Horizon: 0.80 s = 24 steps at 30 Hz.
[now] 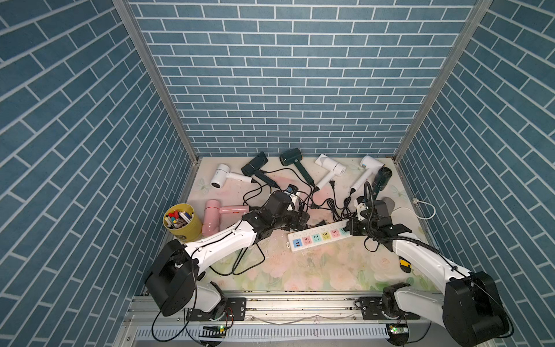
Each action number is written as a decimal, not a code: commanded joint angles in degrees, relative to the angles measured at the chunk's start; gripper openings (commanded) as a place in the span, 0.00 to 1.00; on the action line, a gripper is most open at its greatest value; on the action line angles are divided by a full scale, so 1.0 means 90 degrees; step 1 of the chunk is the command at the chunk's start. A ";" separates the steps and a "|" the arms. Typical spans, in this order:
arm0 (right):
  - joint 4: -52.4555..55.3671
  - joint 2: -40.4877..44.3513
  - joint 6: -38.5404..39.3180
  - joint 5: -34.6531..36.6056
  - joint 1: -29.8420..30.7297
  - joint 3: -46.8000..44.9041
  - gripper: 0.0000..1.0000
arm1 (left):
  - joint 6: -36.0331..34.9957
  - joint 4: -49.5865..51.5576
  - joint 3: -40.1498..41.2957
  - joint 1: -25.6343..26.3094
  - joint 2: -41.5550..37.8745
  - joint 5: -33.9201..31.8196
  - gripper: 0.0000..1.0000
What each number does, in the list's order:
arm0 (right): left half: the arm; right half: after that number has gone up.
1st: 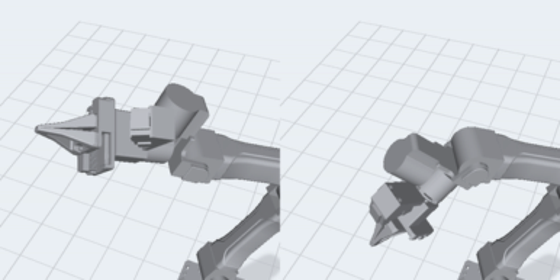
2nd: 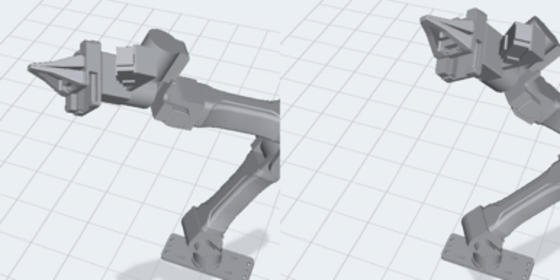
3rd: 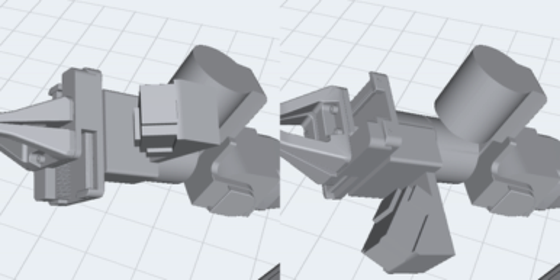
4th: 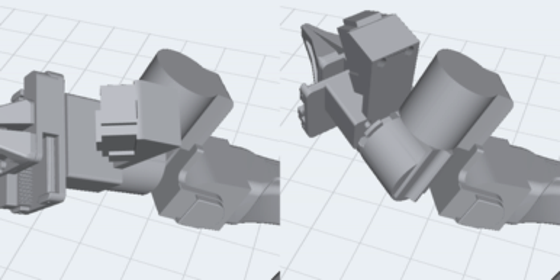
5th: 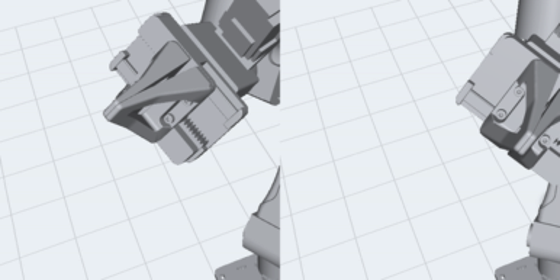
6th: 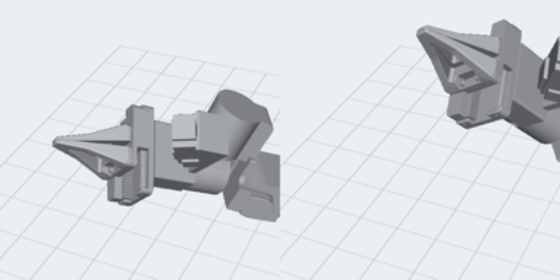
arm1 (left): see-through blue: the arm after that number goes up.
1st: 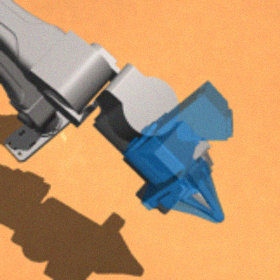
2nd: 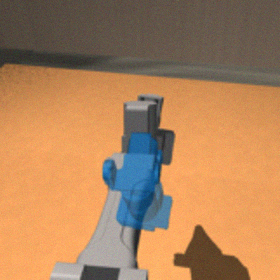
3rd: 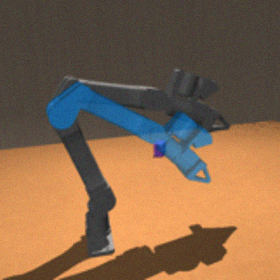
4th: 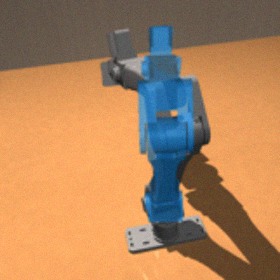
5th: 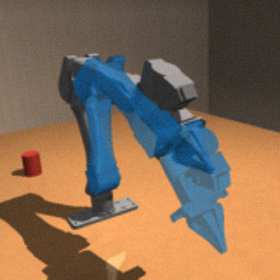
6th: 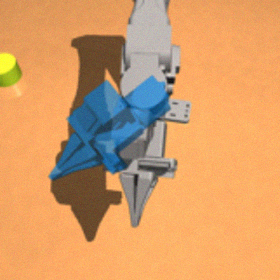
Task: Charge the blow dryers
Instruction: Insert the plug into the socket.
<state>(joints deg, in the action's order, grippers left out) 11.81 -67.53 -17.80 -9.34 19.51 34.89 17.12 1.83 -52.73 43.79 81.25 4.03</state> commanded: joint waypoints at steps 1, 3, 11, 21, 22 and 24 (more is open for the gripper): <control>-0.0247 -0.0171 0.0386 0.0285 0.0112 0.0137 0.00 | -0.0003 -0.0134 0.0092 -0.0012 -0.0044 -0.0111 0.99; -0.0338 -0.0211 0.0406 0.0320 0.0151 0.0146 0.00 | -0.0001 -0.0134 0.0088 -0.0012 -0.0033 -0.0098 1.00; -0.0542 -0.0267 0.0399 0.0443 0.0245 0.0146 0.00 | -0.0025 -0.0183 0.0117 -0.0012 -0.0042 -0.0067 0.99; -0.0843 -0.0318 0.0337 0.0697 0.0359 0.0068 0.00 | -0.0038 -0.0225 0.0117 -0.0012 0.0005 0.0011 0.99; -0.0862 -0.0328 0.0337 0.0739 0.0370 0.0040 0.00 | -0.0037 -0.0224 0.0118 -0.0012 0.0009 0.0020 0.99; -0.0875 -0.0321 0.0329 0.0816 0.0399 -0.0020 0.00 | -0.0038 -0.0232 0.0117 -0.0011 0.0034 0.0047 1.00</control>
<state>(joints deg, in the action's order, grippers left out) 6.24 -70.00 -17.45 -4.32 22.57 35.07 17.12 0.69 -52.56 43.79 81.25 4.10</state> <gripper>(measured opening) 0.130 0.995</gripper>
